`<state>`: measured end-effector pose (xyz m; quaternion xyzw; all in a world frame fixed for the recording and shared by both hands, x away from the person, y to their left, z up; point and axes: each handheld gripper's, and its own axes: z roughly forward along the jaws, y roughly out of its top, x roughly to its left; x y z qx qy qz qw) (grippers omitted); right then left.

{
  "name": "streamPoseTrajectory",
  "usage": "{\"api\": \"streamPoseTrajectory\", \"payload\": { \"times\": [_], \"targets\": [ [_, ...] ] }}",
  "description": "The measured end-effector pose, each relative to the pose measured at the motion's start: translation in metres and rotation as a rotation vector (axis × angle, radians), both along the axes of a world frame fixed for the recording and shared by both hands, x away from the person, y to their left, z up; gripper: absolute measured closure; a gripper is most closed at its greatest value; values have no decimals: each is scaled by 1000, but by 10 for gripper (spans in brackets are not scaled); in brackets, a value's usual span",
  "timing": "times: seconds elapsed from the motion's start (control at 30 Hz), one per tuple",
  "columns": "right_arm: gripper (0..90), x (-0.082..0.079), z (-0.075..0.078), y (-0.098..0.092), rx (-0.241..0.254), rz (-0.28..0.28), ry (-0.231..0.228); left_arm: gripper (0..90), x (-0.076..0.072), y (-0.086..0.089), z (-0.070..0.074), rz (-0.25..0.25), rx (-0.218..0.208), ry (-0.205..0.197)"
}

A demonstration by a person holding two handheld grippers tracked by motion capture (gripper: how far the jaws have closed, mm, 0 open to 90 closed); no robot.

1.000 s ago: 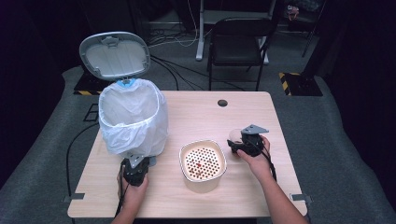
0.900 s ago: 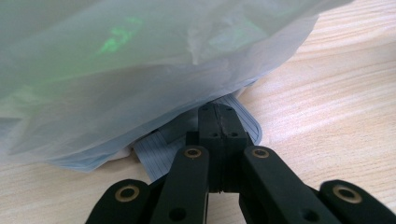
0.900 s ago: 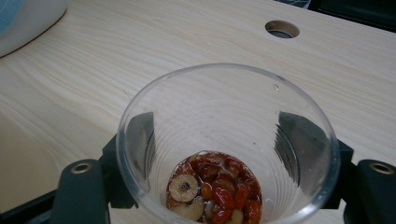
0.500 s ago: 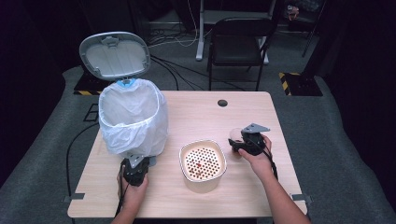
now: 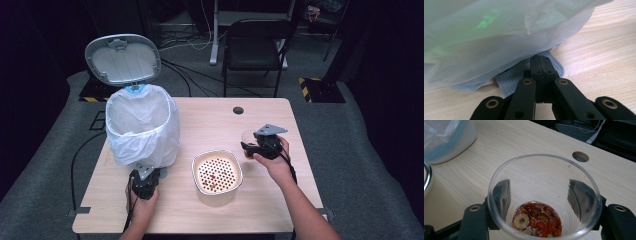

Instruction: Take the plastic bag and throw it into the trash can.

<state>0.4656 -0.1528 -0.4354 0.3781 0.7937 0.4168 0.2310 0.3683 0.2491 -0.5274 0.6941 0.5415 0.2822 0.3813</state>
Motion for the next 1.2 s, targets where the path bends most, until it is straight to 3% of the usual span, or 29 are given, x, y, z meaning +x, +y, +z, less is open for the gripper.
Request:
{"api": "streamPoseTrajectory", "payload": {
  "times": [0.07, 0.13, 0.33, 0.6, 0.8, 0.97, 1.2],
  "targets": [
    [345, 2, 4, 1, 3, 9, 3, 900, 0, 1, 1, -8, 18, 10],
    [345, 3, 8, 3, -3, 19, 3, 900, 0, 0, 0, 2, -2, -4],
    [349, 6, 23, 9, -11, 60, -16, 900, 0, 0, 0, 1, -2, 0],
    [364, 11, 38, 19, -5, 151, -13, 900, 0, 0, 0, -1, 4, 0],
    [364, 13, 46, 28, -22, 180, -53, 900, 0, 0, 0, 0, 2, -1],
    [365, 15, 50, 32, 3, 217, -83, 900, 0, 0, 0, 0, -1, 0],
    [368, 17, 54, 36, 26, 269, -79, 900, 0, 0, 0, 1, -2, 0]
  ]
}}
